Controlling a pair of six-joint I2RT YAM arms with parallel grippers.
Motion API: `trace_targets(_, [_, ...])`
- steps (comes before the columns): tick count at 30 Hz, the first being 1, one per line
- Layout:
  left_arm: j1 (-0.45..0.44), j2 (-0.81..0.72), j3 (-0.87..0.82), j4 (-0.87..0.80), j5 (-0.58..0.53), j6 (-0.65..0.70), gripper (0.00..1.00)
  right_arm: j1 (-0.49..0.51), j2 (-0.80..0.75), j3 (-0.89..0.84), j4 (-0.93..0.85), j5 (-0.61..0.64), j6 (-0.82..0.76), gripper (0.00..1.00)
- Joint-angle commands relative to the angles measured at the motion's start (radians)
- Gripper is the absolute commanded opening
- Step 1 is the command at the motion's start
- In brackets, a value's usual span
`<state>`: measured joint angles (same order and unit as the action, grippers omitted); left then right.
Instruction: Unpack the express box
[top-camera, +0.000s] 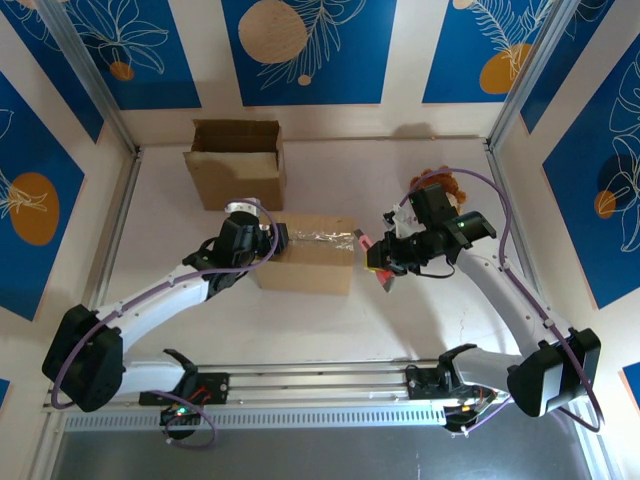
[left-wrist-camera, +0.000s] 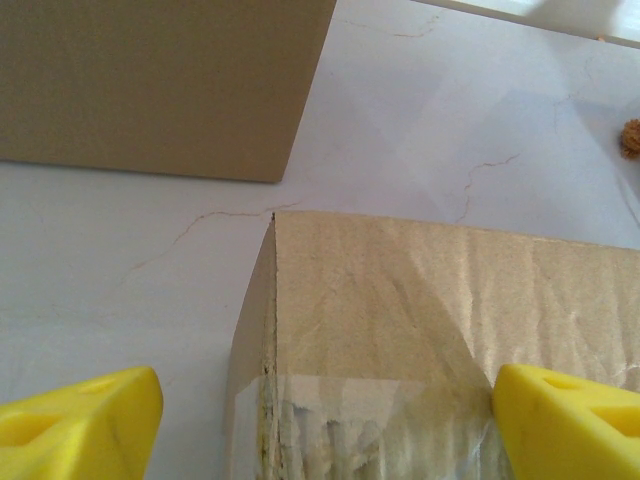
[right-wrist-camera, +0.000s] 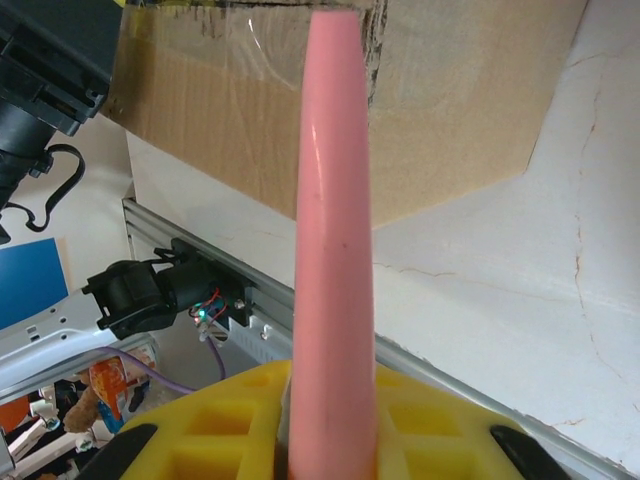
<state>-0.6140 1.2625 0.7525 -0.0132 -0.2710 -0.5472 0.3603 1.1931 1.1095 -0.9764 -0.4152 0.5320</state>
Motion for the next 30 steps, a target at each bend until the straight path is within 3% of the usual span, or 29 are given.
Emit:
trace_targets(1, [-0.018,0.039,-0.036,-0.103,0.001,0.012,0.86,-0.001,0.003,0.0,-0.033,0.007,-0.019,0.0])
trace_targets(30, [-0.018,0.048,-0.041,-0.099,0.0,0.012,0.85,0.034,0.027,0.034,-0.026,0.099,0.002,0.0])
